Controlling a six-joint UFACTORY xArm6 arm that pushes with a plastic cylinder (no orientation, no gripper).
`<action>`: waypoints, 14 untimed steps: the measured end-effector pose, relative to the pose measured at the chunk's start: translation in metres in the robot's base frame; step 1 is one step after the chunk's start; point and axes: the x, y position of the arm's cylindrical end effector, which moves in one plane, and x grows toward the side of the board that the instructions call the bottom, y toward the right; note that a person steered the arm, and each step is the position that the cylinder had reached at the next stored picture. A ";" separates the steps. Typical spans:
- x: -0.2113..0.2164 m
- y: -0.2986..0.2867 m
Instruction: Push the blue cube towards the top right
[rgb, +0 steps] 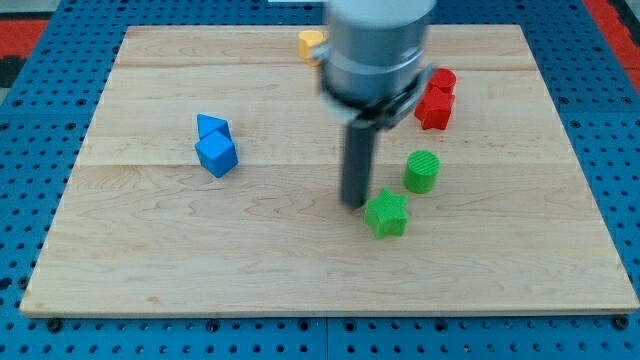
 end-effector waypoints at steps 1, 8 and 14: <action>-0.028 -0.120; -0.098 -0.076; -0.159 0.000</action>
